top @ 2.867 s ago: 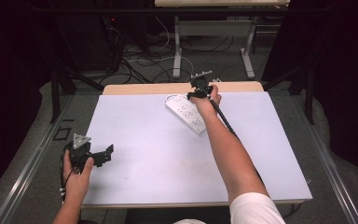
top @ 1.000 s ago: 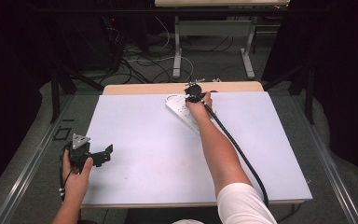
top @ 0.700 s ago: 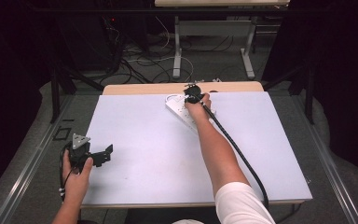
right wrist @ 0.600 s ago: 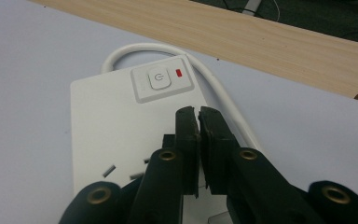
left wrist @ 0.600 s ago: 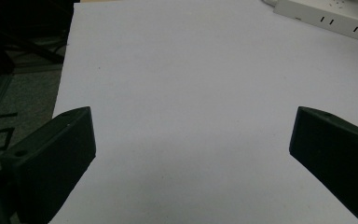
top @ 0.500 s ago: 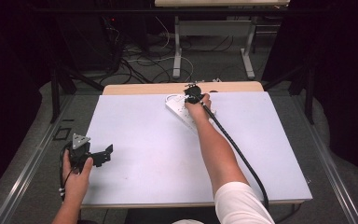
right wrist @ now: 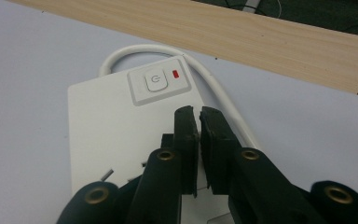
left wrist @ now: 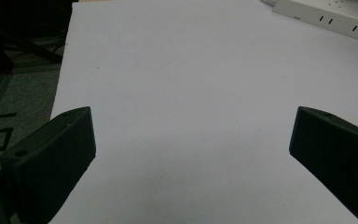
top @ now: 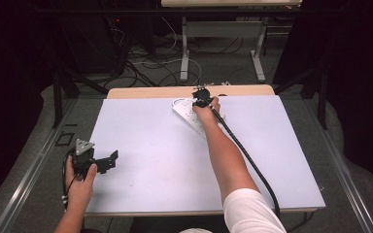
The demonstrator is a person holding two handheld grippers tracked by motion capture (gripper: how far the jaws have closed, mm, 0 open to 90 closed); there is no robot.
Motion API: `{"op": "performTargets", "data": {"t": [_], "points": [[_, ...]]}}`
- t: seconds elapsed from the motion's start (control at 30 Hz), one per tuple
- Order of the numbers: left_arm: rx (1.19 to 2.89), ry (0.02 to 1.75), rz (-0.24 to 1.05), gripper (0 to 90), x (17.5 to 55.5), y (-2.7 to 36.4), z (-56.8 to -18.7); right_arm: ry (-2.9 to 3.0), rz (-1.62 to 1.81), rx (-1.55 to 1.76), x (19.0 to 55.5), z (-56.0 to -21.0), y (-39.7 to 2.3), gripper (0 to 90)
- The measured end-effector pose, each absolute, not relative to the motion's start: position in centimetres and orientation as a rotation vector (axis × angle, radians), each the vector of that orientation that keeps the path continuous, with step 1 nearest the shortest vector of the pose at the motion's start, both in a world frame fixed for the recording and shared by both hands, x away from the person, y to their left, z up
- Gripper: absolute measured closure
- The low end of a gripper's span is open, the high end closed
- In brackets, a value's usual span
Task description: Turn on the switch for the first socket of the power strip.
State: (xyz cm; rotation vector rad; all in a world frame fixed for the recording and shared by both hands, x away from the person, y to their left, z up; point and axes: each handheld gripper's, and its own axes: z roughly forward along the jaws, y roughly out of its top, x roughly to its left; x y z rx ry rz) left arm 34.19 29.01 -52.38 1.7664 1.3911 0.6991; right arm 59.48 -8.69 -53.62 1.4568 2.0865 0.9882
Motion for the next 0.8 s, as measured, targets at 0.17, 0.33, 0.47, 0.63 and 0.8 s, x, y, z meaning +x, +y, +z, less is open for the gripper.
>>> {"op": "performTargets", "data": {"t": [0.17,0.33,0.47,0.63,0.8], "points": [[1.772,1.392,0.699,0.2,34.2,29.0,-52.37,2.088,0.988,1.451,59.5,-53.62,-8.68,85.5],[1.777,1.396,0.694,0.1,34.17,28.99,-52.31,2.089,0.975,1.441,59.46,-53.68,-8.44,86.4],[1.772,1.393,0.699,0.1,34.21,28.96,-52.41,2.099,0.957,1.424,59.48,-53.81,-8.34,87.0],[1.766,1.393,0.702,0.1,34.19,29.04,-52.44,2.084,0.982,1.438,59.54,-53.86,-8.32,86.9],[1.77,1.399,0.702,0.1,34.15,29.06,-52.45,2.092,0.969,1.435,59.54,-53.85,-8.44,86.8]]}}
